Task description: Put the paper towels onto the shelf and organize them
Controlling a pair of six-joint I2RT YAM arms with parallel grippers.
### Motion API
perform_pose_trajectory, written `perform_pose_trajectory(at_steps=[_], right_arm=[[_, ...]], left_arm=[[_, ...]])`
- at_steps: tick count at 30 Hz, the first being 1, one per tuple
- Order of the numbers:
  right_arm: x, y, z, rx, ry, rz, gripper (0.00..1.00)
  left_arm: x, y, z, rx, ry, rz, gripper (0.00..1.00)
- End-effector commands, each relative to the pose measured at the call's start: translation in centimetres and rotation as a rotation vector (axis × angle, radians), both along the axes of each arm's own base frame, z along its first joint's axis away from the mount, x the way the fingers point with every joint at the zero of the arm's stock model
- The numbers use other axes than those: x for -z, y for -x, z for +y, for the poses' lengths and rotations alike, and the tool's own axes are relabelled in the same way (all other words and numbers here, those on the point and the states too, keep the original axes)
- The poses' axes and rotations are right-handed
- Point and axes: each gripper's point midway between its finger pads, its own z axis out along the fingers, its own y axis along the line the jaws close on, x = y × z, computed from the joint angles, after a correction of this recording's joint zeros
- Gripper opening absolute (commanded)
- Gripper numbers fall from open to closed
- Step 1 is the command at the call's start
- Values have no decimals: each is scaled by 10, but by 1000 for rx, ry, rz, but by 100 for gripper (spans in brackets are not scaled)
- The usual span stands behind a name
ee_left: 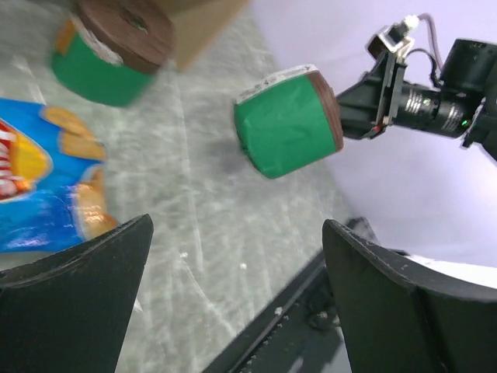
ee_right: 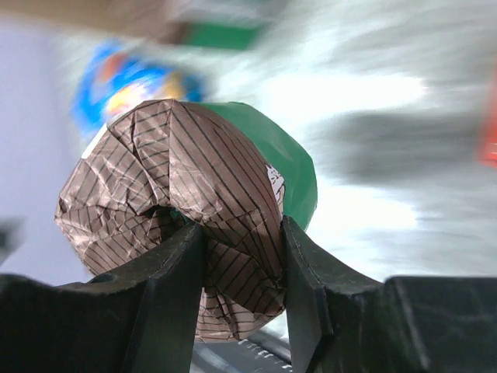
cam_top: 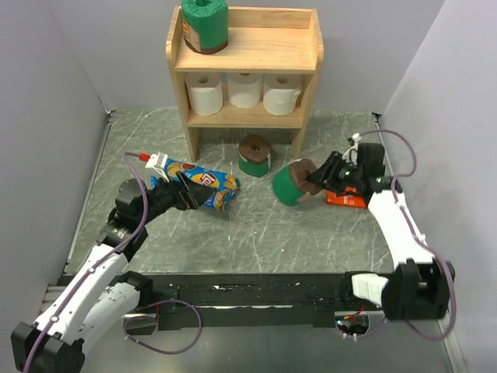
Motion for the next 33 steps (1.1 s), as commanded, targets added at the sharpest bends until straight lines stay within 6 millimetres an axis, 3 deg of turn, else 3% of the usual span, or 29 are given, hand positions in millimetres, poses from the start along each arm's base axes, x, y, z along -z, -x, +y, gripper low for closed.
perform_pose_trajectory(at_steps=[1, 5, 9, 12, 16, 27, 33], right_arm=[[-84, 28, 71, -227, -290, -265, 42], [-109, 59, 115, -357, -474, -297, 42], [-133, 78, 137, -433, -622, -301, 42], [-145, 87, 146, -472, -697, -307, 42], [-157, 93, 150, -511, -778, -331, 42], [-153, 98, 158, -547, -837, -286, 43], [-145, 95, 160, -539, -852, -261, 43]], left_arm=[[-20, 17, -28, 165, 176, -82, 97], [-29, 30, -50, 238, 200, -143, 96], [-61, 46, -67, 281, 212, -262, 97], [-77, 57, -73, 301, 239, -335, 96], [-83, 61, -73, 290, 259, -366, 97], [-102, 71, -70, 281, 299, -443, 99], [-101, 79, -80, 332, 304, -439, 86]])
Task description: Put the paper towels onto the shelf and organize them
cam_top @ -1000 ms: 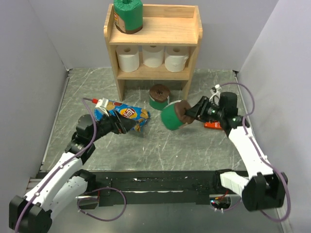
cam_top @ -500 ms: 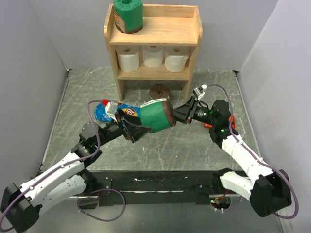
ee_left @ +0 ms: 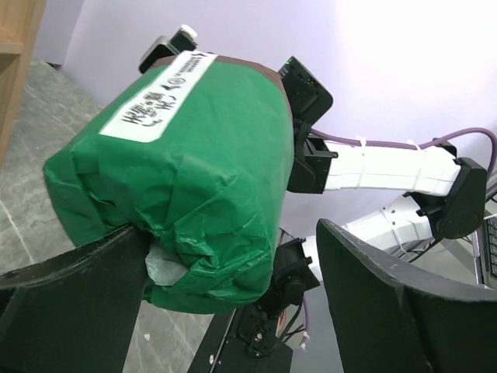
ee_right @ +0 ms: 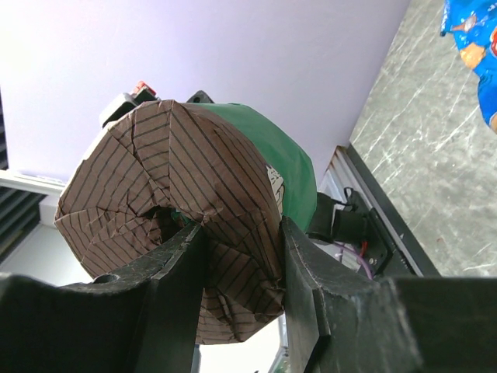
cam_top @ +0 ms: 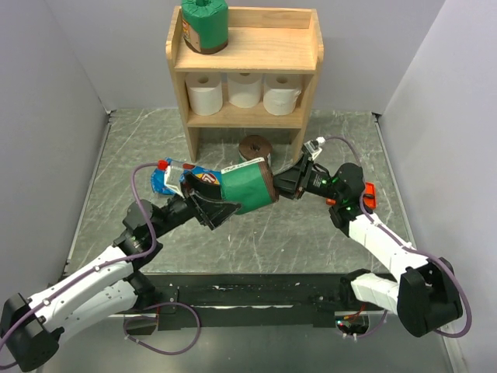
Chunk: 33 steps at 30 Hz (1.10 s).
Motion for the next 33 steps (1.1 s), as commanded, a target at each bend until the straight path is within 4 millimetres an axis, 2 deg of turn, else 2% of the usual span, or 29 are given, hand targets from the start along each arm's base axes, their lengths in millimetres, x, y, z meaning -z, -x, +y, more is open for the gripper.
perform_pose_trajectory(at_steps=[1, 8, 13, 17, 21, 23, 26, 28, 29, 31, 32, 33], right_arm=[[-21, 6, 1, -17, -62, -85, 43], [-9, 0, 3, -17, -54, -59, 44], [5, 0, 4, -20, -25, -41, 51], [17, 2, 3, -9, 20, -36, 57], [17, 5, 0, 4, 55, -66, 63], [23, 3, -2, 27, 103, -63, 67], [30, 1, -11, 76, 160, -55, 69], [27, -5, -24, 154, 191, -78, 71], [37, -5, -31, 178, 254, -52, 72], [37, -17, -52, 313, 326, -64, 75], [46, -17, -61, 344, 394, -46, 76], [47, -21, -73, 418, 434, -47, 77]], left_arm=[[-27, 11, -3, 29, 57, -80, 86], [-23, 8, -13, 27, 34, -63, 75], [-19, 2, -18, 21, 16, -50, 71], [-18, -2, -21, 17, 11, -48, 61], [-16, -2, -26, 34, 2, -43, 50], [-16, -2, -27, 39, 5, -39, 45], [-14, -4, -27, 27, -13, -32, 44], [-10, -8, -26, 3, -45, -30, 44], [-4, -11, -24, -12, -79, -9, 44], [0, -18, -21, -59, -117, -8, 43], [6, -21, -21, -72, -144, 3, 43], [16, -26, -20, -97, -183, 30, 43]])
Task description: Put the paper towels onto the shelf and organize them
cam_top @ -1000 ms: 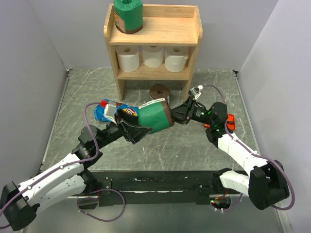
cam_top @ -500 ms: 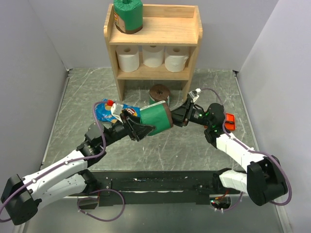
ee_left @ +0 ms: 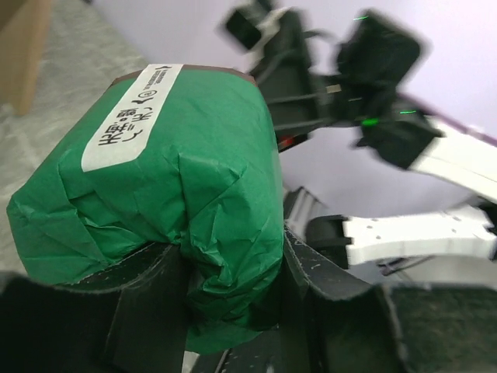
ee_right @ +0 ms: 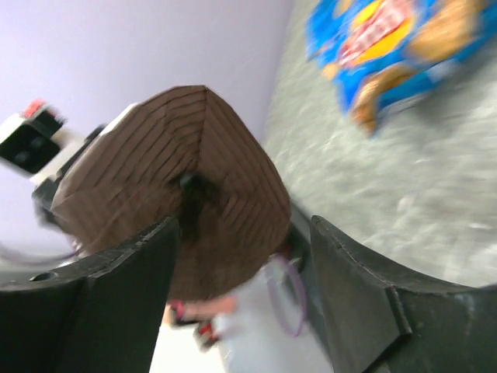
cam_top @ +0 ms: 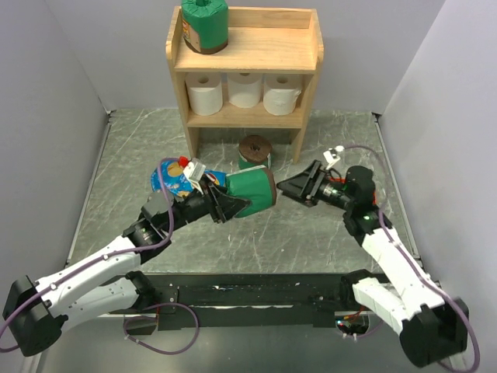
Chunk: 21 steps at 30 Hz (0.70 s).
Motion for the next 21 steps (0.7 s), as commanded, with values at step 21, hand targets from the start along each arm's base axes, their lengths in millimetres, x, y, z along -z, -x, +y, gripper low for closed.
perform_pose_trajectory(at_steps=[21], right_arm=[[18, -6, -106, 440, 564, -122, 80]], left_arm=[[151, -79, -68, -234, -778, 296, 47]])
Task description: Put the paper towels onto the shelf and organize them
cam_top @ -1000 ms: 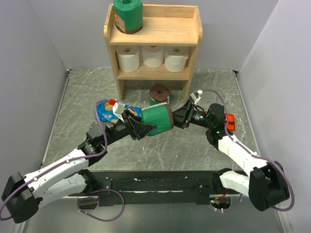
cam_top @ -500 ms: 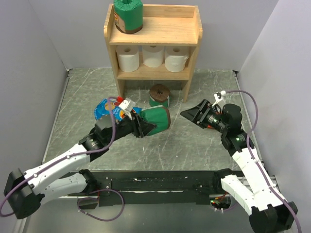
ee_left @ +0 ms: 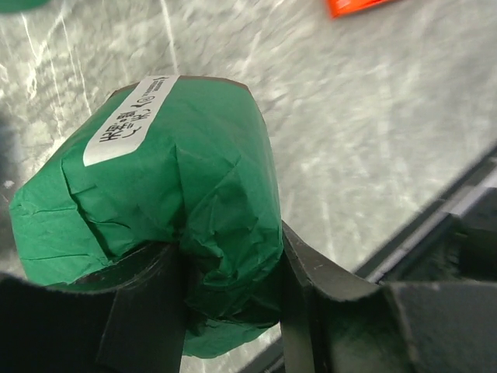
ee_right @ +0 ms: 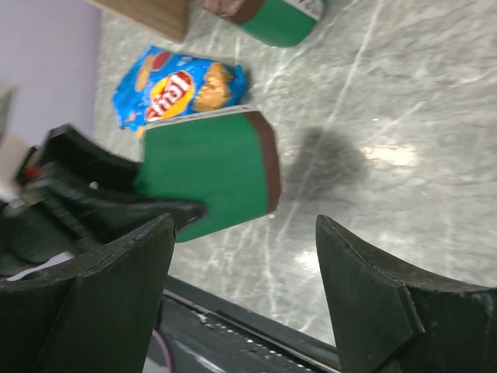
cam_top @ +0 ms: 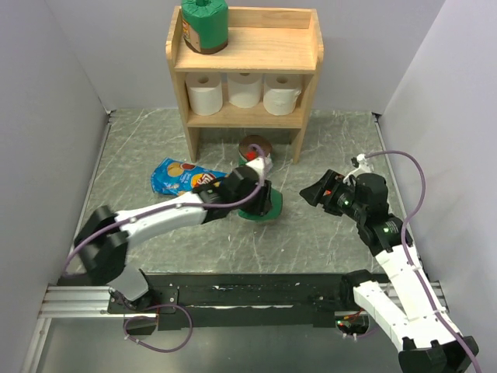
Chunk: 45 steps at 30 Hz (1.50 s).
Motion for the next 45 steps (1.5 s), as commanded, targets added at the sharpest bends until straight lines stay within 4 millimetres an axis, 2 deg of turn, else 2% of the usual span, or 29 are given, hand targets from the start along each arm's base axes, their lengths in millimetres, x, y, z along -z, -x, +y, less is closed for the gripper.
perform_pose_trajectory(at_steps=[1, 3, 4, 6, 7, 9, 12, 13, 18, 19, 21, 22, 24, 25, 26, 27, 28, 29, 30, 31, 32, 33, 34, 35, 37, 38, 39, 44, 45], right_arm=[[-18, -1, -15, 38, 72, -80, 80], [-18, 1, -18, 48, 84, -87, 80], [-17, 1, -19, 48, 91, -90, 80], [-18, 3, -21, 54, 97, -92, 80], [-18, 3, -23, 57, 103, -94, 80], [-19, 4, -23, 54, 107, -96, 80], [-21, 5, -22, 50, 101, -99, 80], [-21, 5, -21, 50, 96, -97, 80], [-20, 6, -15, 32, 65, -88, 80], [-20, 5, -14, 32, 54, -85, 79], [-18, 5, -10, 19, 34, -72, 79], [-15, 5, -8, 17, 19, -59, 78], [-11, 2, -3, 9, -2, -37, 77], [-7, 2, 0, 6, -10, -20, 77], [-1, -2, 1, 11, -8, -1, 77], [1, -3, 2, 9, -8, 7, 77], [4, -5, 4, 12, -9, 21, 77], [9, -9, 6, 11, -6, 31, 77], [11, -11, 7, 12, -5, 38, 77], [13, -13, 9, 10, 0, 45, 76], [20, -16, 10, 9, 10, 67, 76], [19, -20, 11, 11, 12, 62, 75], [22, -23, 11, 14, 19, 67, 75], [27, -26, 14, 9, 26, 84, 73], [29, -31, 19, -1, 23, 89, 73], [37, -33, 25, -17, 33, 118, 73], [37, -35, 28, -20, 35, 123, 73], [59, -43, 40, -27, 95, 192, 73], [60, -45, 41, -18, 110, 191, 73]], left_arm=[[6, -15, -14, -55, -101, -6, 47], [28, -18, -15, -68, -173, 26, 47], [25, -18, -21, -62, -171, 23, 48], [39, -19, -24, -60, -209, 48, 50], [36, -20, -28, -61, -202, 47, 51], [36, -22, -31, -63, -206, 51, 60], [15, -24, -36, -59, -165, 36, 74], [0, -25, -38, -59, -138, 18, 81], [-51, -28, -41, -54, -50, -46, 93], [-66, -29, -38, -60, -22, -62, 96], [-80, -31, -33, -63, 1, -84, 97], [-93, -34, -25, -77, 21, -99, 98], [-100, -39, -11, -99, 21, -120, 99], [-115, -44, 4, -129, 39, -147, 99], [-118, -47, 14, -139, 32, -170, 99], [-113, -50, 26, -160, 12, -179, 99], [-128, -54, 45, -193, 30, -211, 97], [-129, -55, 56, -200, 19, -231, 97], [-120, -59, 75, -237, -13, -233, 96], [-131, -55, 89, -253, 1, -263, 96], [-129, -54, 99, -255, -23, -285, 96], [-118, -54, 113, -282, -59, -290, 96], [-125, -49, 125, -297, -55, -320, 96], [-112, -45, 133, -298, -95, -322, 96], [-113, -41, 148, -324, -109, -351, 96], [-111, -38, 151, -320, -121, -361, 96], [-104, -36, 154, -319, -137, -358, 96], [-106, -32, 175, -345, -192, -412, 96], [-99, -31, 177, -347, -192, -411, 96]])
